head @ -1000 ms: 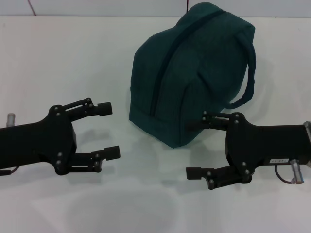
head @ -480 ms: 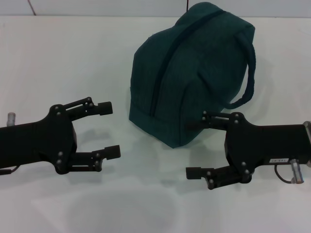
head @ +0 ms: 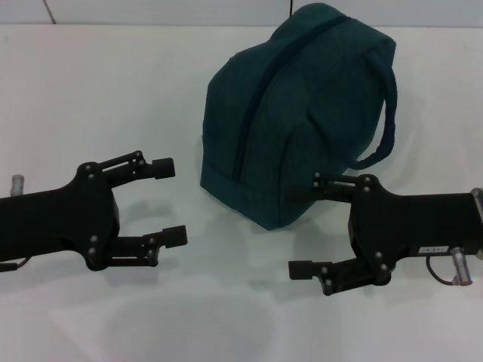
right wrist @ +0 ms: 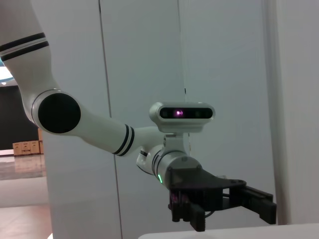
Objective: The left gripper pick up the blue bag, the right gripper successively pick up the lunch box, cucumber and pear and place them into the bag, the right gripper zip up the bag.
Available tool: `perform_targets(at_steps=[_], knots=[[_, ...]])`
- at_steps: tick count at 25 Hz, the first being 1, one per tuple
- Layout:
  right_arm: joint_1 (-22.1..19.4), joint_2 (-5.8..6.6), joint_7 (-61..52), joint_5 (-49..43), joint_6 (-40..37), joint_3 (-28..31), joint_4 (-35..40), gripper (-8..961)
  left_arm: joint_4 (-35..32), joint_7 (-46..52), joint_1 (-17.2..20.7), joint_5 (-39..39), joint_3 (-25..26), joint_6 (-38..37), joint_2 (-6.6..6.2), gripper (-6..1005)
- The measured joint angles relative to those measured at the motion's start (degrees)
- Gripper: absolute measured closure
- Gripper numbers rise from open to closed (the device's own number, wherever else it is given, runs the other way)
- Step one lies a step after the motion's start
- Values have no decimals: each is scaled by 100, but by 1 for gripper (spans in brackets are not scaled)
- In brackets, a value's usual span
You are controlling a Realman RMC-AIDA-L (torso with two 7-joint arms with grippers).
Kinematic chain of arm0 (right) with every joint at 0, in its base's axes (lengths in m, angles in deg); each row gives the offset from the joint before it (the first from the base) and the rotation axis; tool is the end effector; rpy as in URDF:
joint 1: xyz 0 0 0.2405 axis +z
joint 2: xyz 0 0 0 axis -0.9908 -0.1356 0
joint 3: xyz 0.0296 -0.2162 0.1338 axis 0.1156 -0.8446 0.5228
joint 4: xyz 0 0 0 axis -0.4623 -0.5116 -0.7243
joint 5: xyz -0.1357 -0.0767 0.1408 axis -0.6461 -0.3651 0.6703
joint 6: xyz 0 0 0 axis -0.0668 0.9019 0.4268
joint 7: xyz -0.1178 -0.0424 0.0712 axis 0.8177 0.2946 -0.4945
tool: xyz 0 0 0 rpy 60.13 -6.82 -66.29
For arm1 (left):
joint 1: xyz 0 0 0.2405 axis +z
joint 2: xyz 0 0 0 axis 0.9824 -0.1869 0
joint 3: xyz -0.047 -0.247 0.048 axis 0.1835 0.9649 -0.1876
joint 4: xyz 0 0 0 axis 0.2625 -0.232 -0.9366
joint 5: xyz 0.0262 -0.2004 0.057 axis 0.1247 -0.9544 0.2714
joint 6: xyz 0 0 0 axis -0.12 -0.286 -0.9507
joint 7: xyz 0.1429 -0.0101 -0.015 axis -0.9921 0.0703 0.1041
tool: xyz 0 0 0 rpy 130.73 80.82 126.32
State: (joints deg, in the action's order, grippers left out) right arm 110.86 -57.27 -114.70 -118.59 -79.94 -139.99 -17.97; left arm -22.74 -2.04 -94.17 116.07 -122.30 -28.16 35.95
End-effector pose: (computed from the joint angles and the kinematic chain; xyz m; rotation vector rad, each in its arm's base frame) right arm 0.1898 0.2897 -0.0372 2.9082 0.0135 -1.0825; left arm -0.2783 0.2448 0.0416 -2.7216 -0.2382 -1.0599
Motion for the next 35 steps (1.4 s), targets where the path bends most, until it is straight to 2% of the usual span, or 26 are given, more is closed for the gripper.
perform_targets(at_steps=[35], knots=[[-4,-9,0,0,31,-18,0,67,0,0,9,20,-25,-9,9,112]])
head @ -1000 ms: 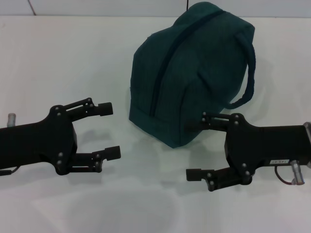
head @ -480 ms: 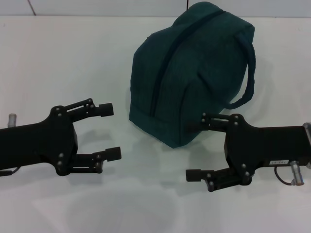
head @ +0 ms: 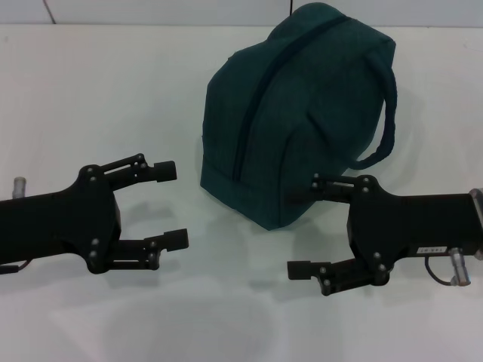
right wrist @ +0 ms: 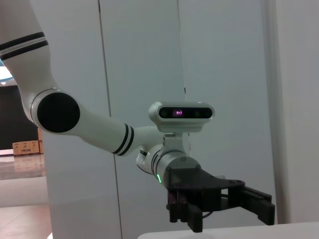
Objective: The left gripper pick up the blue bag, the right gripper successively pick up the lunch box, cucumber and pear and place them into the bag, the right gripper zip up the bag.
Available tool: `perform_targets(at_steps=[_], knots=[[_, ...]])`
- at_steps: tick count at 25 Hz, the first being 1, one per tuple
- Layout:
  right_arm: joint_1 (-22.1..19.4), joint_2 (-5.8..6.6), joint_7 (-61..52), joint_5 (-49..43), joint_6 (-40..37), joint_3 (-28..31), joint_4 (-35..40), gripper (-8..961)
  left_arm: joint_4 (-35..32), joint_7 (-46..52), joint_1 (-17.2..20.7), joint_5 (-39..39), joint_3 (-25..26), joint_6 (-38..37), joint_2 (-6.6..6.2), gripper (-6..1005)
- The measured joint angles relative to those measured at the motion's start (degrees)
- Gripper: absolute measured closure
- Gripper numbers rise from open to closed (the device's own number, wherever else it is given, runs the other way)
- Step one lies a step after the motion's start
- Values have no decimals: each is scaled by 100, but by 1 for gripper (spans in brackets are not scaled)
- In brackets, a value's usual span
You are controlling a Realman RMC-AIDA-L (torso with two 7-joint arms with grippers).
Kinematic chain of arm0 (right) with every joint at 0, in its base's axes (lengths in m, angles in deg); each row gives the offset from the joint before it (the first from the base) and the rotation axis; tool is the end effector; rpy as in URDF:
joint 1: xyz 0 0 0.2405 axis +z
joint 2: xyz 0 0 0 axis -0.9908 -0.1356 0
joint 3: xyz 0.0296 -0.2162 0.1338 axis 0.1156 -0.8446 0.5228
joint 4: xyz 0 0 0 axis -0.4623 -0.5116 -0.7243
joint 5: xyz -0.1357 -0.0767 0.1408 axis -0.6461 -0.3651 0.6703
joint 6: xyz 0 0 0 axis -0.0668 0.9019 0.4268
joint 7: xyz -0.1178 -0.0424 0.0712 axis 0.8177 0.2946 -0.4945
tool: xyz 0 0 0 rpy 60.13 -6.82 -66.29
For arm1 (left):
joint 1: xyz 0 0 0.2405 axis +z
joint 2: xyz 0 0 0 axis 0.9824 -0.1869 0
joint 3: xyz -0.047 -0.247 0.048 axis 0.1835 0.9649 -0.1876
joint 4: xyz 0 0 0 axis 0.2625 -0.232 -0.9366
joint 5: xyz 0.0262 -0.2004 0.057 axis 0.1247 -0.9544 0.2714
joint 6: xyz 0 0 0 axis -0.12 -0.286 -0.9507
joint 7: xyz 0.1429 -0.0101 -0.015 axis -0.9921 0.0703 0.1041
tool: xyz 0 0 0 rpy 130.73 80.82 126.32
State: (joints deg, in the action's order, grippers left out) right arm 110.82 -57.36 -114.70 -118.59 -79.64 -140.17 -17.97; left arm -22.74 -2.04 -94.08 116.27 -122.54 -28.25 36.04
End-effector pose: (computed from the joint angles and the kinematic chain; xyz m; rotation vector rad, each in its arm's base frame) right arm 0.1898 0.2896 -0.0384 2.9105 0.0103 -1.0794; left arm -0.2783 0.2437 0.0402 -2.7291 -0.2410 -1.0598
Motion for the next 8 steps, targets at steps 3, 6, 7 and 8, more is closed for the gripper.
perform_targets(at_steps=[3,6,7,8], knots=[[3,0,0,0,1,0,0,67,0,0,-6,0,0,0,0,112],[4,0,1,0,2,0,0,67,0,0,-8,0,-2,0,0,112],[4,0,1,0,2,0,0,67,0,0,-8,0,-2,1,0,112],[4,0,0,0,2,0,0,67,0,0,-9,0,-2,3,0,112]])
